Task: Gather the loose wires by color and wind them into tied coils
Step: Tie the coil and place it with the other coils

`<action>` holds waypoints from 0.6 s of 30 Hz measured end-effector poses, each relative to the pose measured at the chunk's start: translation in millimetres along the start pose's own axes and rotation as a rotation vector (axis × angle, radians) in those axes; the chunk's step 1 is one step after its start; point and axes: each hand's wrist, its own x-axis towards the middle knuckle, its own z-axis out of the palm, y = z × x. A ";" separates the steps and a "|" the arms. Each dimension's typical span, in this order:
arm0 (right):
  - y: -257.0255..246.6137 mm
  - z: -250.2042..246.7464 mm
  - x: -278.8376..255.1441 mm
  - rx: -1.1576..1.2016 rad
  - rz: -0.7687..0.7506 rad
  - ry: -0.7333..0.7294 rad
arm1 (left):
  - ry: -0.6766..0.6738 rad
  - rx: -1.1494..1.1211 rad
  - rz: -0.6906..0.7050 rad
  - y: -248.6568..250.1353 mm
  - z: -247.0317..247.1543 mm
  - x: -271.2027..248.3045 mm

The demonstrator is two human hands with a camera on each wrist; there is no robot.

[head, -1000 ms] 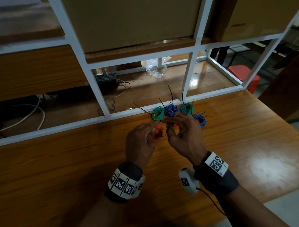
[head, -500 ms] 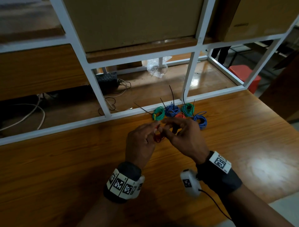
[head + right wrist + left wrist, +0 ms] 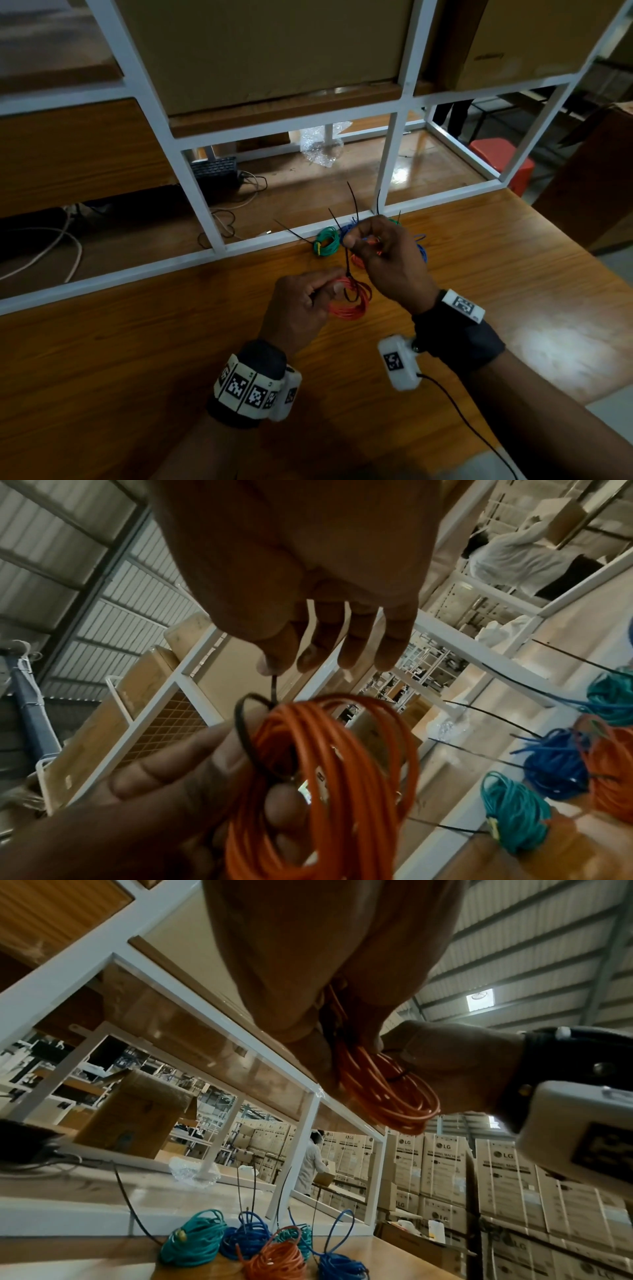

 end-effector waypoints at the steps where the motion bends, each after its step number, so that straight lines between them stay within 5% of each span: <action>1: -1.9 -2.7 3.0 -0.001 0.015 -0.006 | -0.003 -0.015 -0.009 0.3 0.9 -0.3; 7: -4.8 -22.0 23.4 0.047 0.057 0.072 | -0.035 -0.072 -0.016 4.2 8.4 -2.9; 13: -18.9 -15.6 21.9 0.472 0.255 0.031 | -0.030 -0.073 -0.063 8.4 12.8 7.6; 18: -23.1 -12.9 27.0 0.535 0.309 0.093 | -0.068 -0.020 -0.056 16.7 12.8 11.3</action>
